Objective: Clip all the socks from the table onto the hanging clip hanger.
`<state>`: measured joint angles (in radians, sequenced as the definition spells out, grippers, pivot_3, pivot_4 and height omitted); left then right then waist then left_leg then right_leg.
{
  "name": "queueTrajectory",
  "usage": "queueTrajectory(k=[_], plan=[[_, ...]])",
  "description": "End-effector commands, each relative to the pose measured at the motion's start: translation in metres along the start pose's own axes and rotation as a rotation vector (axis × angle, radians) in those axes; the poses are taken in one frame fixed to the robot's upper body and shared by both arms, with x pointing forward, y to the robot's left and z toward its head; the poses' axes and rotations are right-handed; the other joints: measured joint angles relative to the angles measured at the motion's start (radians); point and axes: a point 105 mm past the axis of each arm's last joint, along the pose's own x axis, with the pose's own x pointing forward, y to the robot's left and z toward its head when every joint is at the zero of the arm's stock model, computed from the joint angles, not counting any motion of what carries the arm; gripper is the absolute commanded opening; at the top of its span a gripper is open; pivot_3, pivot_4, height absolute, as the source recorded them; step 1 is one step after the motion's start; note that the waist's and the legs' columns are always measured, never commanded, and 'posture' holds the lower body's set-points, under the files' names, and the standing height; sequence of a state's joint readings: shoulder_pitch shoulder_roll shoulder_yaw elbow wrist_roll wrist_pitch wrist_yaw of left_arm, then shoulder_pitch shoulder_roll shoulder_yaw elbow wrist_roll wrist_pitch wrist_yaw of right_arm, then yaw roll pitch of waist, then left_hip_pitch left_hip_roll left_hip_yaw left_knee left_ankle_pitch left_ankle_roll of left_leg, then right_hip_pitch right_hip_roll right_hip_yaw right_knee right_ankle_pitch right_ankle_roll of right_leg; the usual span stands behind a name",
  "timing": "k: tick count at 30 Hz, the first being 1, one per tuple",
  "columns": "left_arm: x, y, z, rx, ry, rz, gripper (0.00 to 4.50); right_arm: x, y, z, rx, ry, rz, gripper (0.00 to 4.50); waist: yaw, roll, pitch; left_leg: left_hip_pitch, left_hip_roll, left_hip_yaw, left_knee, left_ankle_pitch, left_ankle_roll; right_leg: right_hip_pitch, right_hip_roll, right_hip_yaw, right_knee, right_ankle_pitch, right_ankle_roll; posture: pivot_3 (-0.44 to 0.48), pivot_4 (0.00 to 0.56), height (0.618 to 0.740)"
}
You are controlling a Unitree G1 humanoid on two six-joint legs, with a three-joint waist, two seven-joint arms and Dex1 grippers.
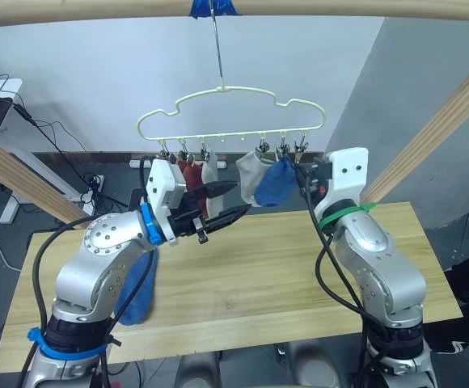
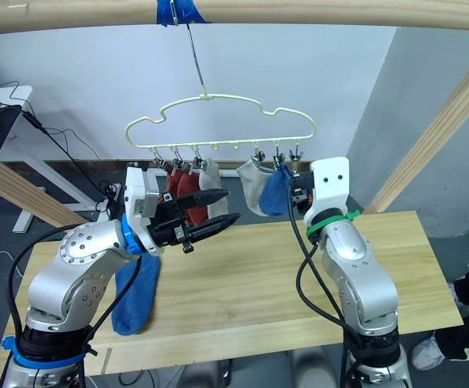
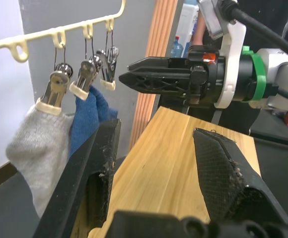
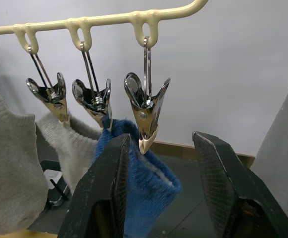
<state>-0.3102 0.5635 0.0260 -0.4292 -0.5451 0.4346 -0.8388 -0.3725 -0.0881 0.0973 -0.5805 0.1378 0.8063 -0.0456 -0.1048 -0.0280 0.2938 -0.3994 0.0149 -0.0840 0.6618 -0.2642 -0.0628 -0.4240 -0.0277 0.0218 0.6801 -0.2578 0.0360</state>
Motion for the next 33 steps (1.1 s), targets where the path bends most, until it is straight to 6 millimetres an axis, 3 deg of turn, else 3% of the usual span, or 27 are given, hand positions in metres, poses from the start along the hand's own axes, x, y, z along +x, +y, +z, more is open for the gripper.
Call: queueTrajectory(k=[1, 33], plan=[[0.000, 0.000, 0.009, 0.035, -0.022, -0.011, 2.56, 0.000, 0.002, 0.013, 0.006, -0.060, -0.003, 2.06, 0.000, 0.000, 0.000, 0.000, 0.000, 0.000, 0.000, 0.000, 0.000, 0.000, 0.000, 0.000, 0.000, 0.000, 0.000, -0.150, 0.234, 0.740], [0.009, 0.006, 0.010, 0.075, -0.024, -0.038, 2.56, 0.030, 0.008, 0.027, 0.097, -0.121, -0.175, 2.06, -0.002, 0.000, 0.000, 0.000, 0.000, 0.000, 0.000, 0.000, 0.000, 0.000, 0.000, 0.000, 0.001, 0.000, 0.000, -0.152, 0.224, 0.740]])
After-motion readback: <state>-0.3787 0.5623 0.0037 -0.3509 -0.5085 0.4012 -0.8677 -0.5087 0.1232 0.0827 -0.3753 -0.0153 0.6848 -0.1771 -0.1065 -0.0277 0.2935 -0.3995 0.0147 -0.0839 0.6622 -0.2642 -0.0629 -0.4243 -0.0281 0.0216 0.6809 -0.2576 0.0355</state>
